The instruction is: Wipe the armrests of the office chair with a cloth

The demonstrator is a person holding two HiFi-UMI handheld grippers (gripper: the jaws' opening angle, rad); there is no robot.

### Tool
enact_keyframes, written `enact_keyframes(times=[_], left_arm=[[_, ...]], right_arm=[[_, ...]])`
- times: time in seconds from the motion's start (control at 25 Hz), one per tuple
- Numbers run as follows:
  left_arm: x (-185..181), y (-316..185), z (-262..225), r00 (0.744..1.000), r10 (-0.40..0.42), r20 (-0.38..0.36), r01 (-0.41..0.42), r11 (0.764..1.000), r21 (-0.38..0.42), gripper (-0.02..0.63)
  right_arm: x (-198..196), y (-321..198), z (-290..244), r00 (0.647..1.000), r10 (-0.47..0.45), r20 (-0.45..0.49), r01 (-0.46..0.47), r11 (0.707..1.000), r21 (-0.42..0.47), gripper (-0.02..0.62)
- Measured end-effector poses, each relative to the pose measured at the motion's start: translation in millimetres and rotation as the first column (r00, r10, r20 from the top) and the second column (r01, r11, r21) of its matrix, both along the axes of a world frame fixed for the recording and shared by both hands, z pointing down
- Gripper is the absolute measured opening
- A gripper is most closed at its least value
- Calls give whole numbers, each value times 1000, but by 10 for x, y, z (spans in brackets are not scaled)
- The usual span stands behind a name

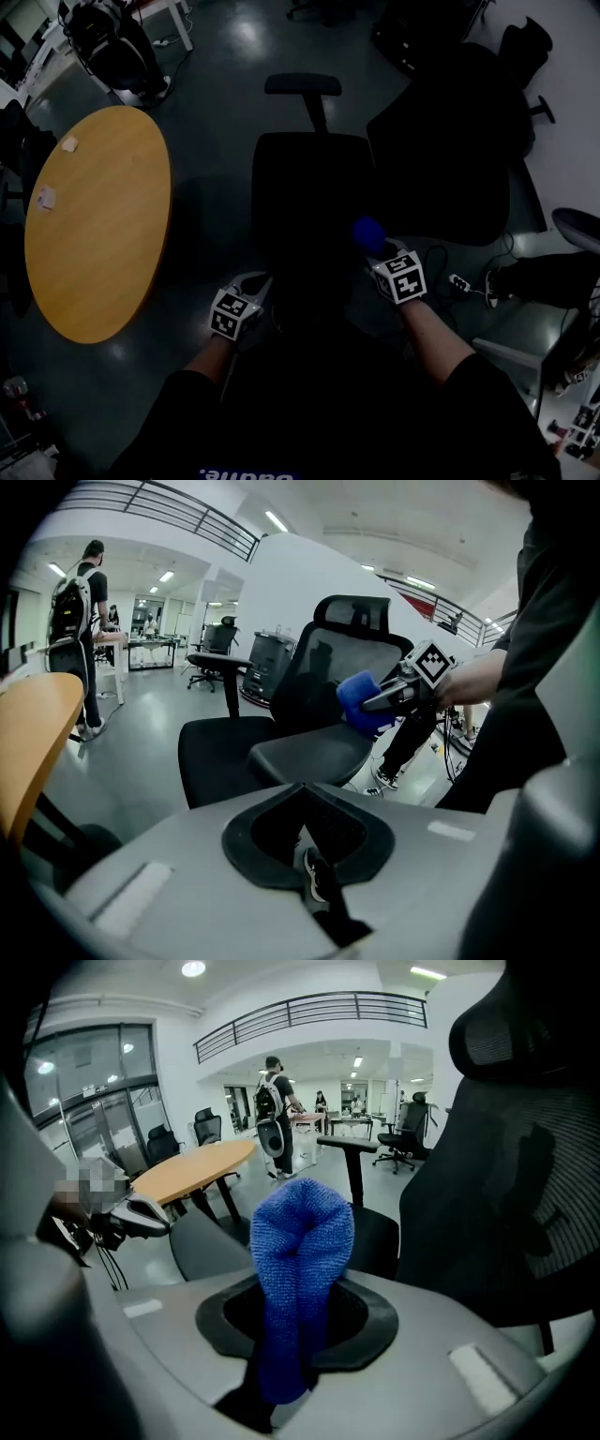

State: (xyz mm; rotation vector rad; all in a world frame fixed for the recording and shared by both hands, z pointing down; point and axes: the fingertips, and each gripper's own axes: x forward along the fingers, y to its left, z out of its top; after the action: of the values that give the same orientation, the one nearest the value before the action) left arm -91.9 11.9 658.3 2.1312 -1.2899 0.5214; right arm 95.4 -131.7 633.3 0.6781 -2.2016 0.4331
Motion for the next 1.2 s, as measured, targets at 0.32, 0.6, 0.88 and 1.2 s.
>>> enact_keyframes(times=[0.32, 0.6, 0.88, 1.2], left_arm=[[-19, -3, 30, 999, 7, -47, -6, 1000, 21, 18], [-15, 34, 26, 995, 20, -95, -18, 1000, 21, 18], [-161, 121, 108, 994, 26, -107, -25, 1000, 6, 18], [-328, 77, 161, 994, 30, -104, -30, 1000, 2, 18]], right_arm=[[-528, 110, 111, 992, -109, -67, 109, 994, 0, 109], [-1372, 421, 100, 972, -230, -42, 230, 973, -2, 109], [-2066, 785, 74, 921, -386, -44, 387, 922, 13, 109], [-2445, 1255, -5, 857, -514, 25, 515, 857, 4, 109]])
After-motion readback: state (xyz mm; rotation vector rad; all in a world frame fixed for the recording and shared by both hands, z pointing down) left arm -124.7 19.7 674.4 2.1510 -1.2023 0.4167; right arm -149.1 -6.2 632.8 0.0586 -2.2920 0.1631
